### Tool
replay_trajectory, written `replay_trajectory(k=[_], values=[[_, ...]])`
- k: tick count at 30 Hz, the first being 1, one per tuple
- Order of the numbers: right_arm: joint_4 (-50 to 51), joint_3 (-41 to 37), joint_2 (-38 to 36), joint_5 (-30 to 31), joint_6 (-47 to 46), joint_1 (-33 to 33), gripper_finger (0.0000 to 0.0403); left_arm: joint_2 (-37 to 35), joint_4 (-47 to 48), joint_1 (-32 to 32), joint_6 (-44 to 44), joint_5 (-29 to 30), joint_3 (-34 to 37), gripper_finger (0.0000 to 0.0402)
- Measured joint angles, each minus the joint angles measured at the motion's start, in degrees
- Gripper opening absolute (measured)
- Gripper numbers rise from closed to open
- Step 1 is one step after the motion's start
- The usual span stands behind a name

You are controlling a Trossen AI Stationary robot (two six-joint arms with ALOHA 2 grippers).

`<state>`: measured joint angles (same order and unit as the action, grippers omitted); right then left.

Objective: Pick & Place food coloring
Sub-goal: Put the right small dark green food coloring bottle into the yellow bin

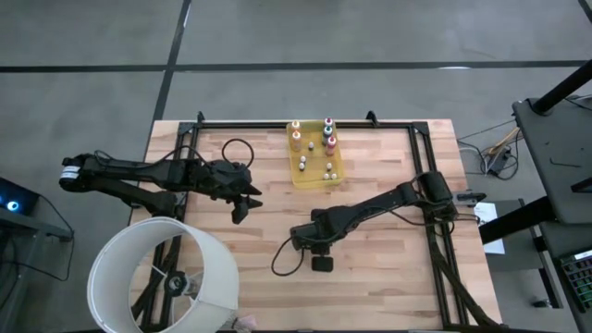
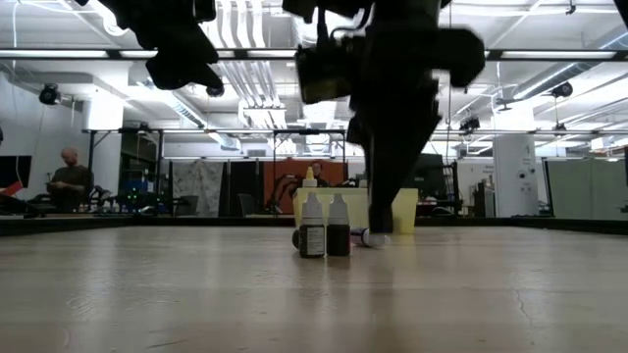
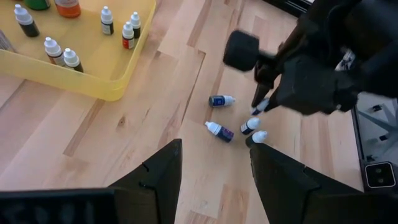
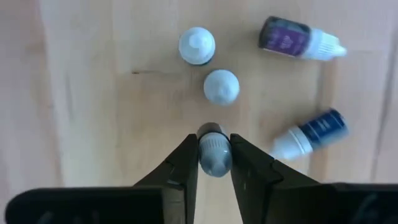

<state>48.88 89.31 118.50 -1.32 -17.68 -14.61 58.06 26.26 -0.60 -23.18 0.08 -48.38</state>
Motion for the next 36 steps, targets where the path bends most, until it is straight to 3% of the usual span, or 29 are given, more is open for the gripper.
replay_trajectory(k=[10,18,27,36], values=[[8.19,3.96,-7.66,0.74,-5.52,2.86,0.0067,0.00,-0.41,0.00,0.00,-0.01,0.00,0.0163],[8.32,4.01,-14.36,-0.24,-7.57,14.25,0.0066,0.00,-0.96,0.00,-0.08,0.00,0.00,0.0163],[8.33,5.97,-12.81,-3.43,0.28,27.30,0.0066,0.00,-0.98,0.00,-0.96,0.00,0.00,0.0163],[7.94,5.21,-9.72,-2.76,4.13,32.94,0.0066,0.00,-0.97,0.00,-1.05,1.61,0.00,0.0163]])
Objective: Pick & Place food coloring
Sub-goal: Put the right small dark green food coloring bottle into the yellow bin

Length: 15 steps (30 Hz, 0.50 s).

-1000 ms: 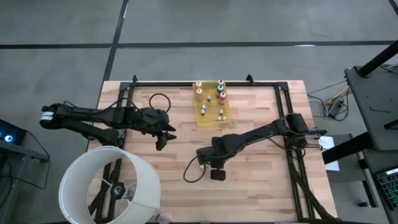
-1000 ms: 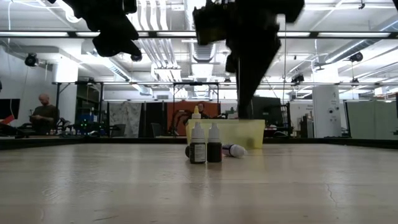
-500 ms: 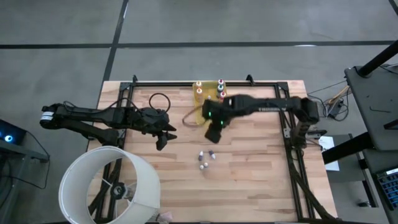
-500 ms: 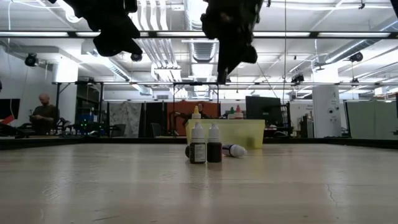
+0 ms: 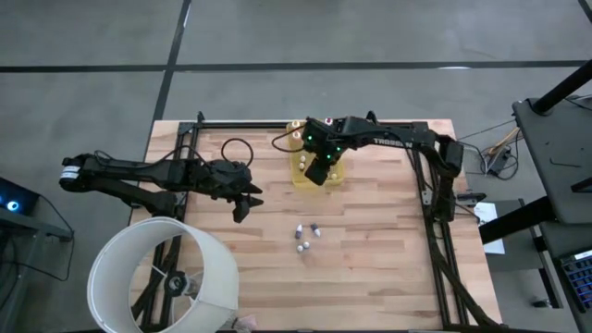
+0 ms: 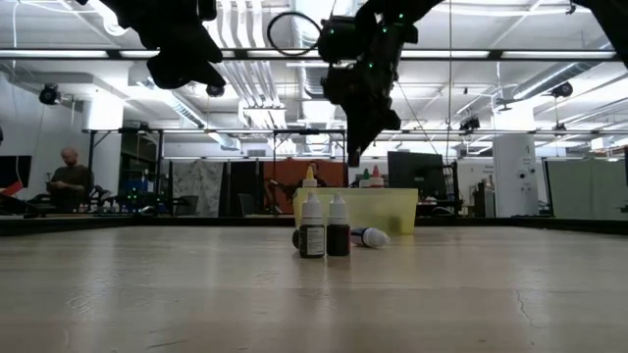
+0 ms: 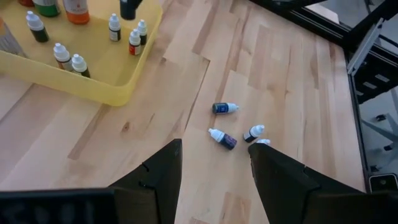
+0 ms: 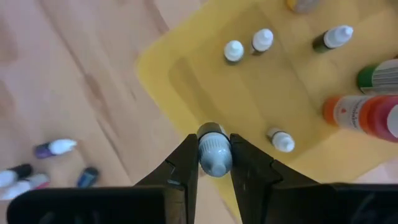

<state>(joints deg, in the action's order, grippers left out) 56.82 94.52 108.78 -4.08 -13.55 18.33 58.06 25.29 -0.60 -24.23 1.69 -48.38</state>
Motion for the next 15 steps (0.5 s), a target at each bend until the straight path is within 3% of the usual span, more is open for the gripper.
replay_trajectory(k=[15], values=[[-3.40,0.00,9.31,1.32,3.29,1.20,0.0066,0.02,-0.01,0.00,-0.02,1.10,0.00,0.0163]])
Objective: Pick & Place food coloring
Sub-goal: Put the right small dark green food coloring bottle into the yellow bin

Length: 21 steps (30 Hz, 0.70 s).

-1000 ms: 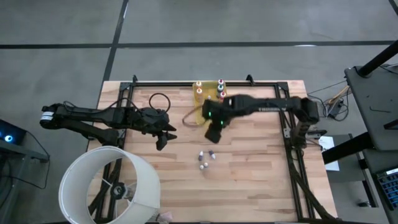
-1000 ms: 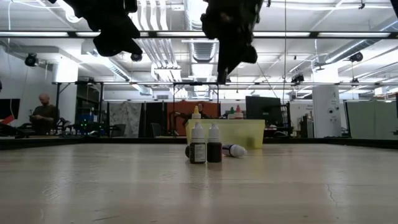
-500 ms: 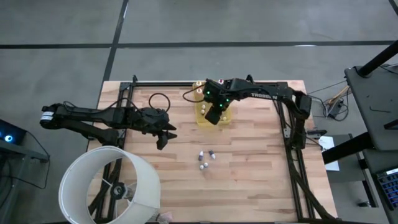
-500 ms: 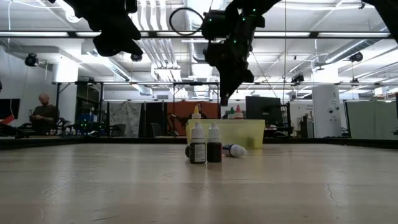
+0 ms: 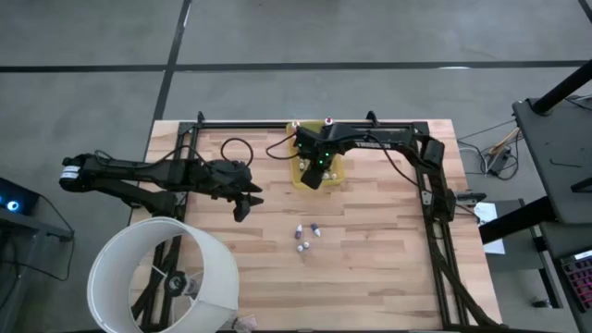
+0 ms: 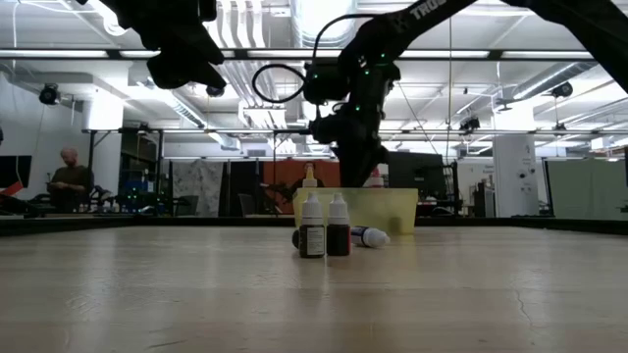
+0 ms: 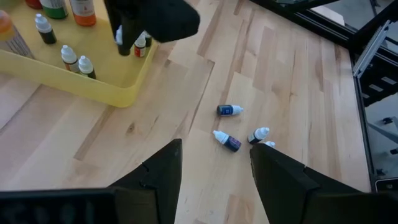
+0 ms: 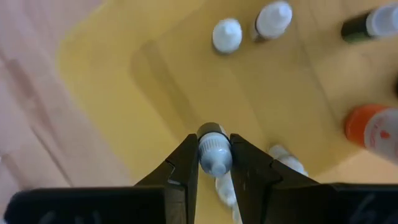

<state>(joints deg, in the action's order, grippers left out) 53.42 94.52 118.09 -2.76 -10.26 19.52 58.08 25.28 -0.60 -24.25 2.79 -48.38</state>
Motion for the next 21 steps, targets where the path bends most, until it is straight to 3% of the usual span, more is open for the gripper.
replay_trajectory(k=[21], values=[[-3.86,0.33,4.41,1.46,-1.84,1.38,0.0066,0.02,0.03,0.02,0.00,0.33,0.01,0.0163]])
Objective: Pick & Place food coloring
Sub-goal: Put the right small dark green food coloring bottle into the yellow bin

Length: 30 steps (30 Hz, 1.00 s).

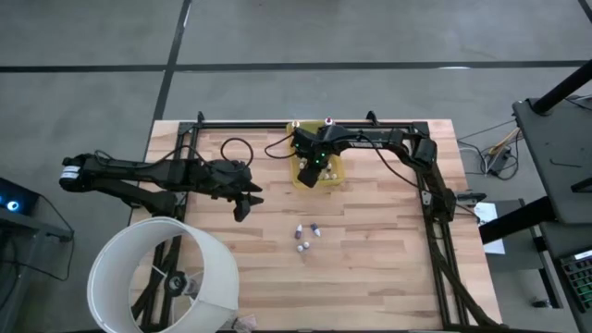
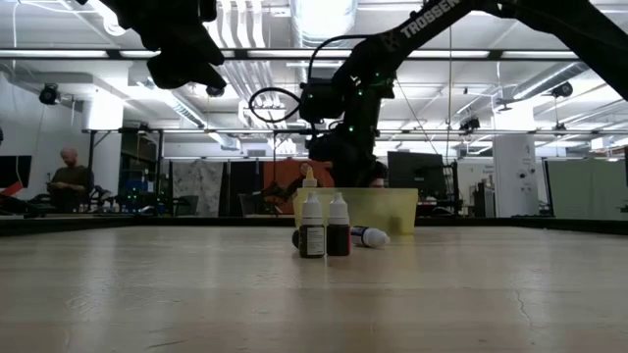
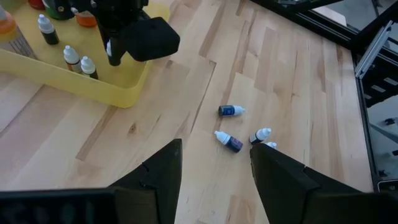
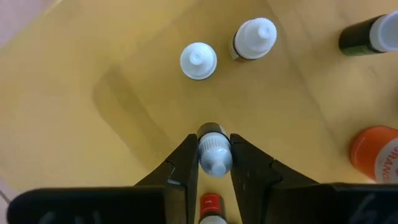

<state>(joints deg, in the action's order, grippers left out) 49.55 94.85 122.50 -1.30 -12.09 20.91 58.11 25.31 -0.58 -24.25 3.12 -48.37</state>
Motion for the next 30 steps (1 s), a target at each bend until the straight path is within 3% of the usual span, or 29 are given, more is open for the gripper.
replay_trajectory(k=[19,30], values=[[-1.42,0.02,0.10,6.27,-8.10,0.00,0.0066,0.02,-2.85,0.02,-1.92,-0.01,1.91,0.0163],[-1.72,0.03,1.33,6.47,-8.53,-0.13,0.0066,0.02,-3.74,0.01,-1.92,-0.01,1.91,0.0163]])
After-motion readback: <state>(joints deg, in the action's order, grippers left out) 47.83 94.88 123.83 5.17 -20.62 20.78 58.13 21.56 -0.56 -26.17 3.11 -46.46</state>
